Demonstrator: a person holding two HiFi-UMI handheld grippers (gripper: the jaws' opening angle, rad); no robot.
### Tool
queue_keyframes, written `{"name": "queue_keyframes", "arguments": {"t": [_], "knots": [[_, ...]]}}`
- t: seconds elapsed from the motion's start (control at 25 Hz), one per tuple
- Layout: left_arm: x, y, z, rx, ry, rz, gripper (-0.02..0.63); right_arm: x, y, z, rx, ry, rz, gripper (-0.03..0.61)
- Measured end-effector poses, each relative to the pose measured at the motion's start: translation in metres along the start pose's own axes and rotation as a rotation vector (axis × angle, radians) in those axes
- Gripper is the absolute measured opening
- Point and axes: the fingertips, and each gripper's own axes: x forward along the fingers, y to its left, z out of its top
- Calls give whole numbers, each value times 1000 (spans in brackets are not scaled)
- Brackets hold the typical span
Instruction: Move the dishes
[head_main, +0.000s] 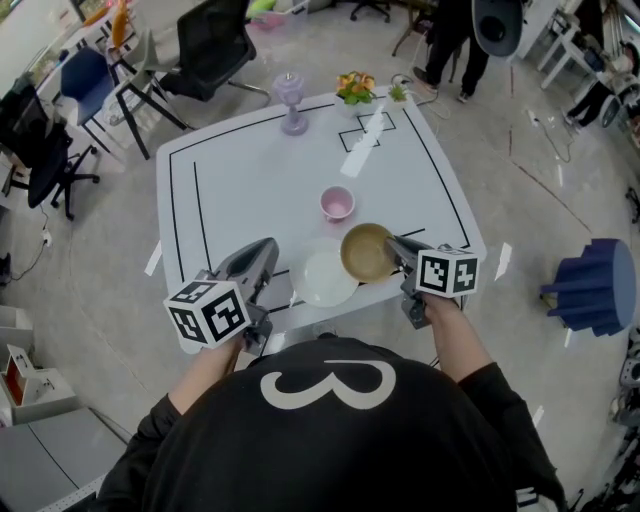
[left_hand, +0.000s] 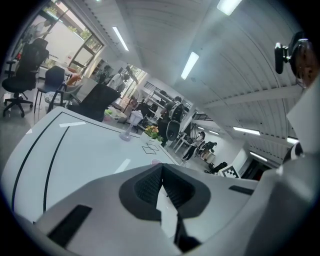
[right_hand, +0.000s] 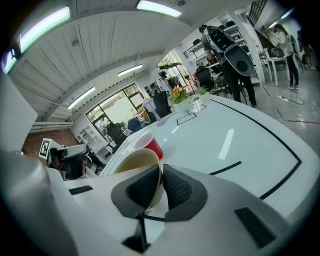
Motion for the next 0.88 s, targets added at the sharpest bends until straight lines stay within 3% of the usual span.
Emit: {"name": "queue_keyframes", "arguments": {"t": [0.4,0.76,0.88], "knots": [[29,18,-18,-47,26,46,3,-1,-53,7,35,-2,-45,37],[39,13,-21,-24,24,61,3,2,-73,5,70,9,-41,44],[36,10,-19,-2,14,61,3,0,-70,10,57,-2,-28,91]]}}
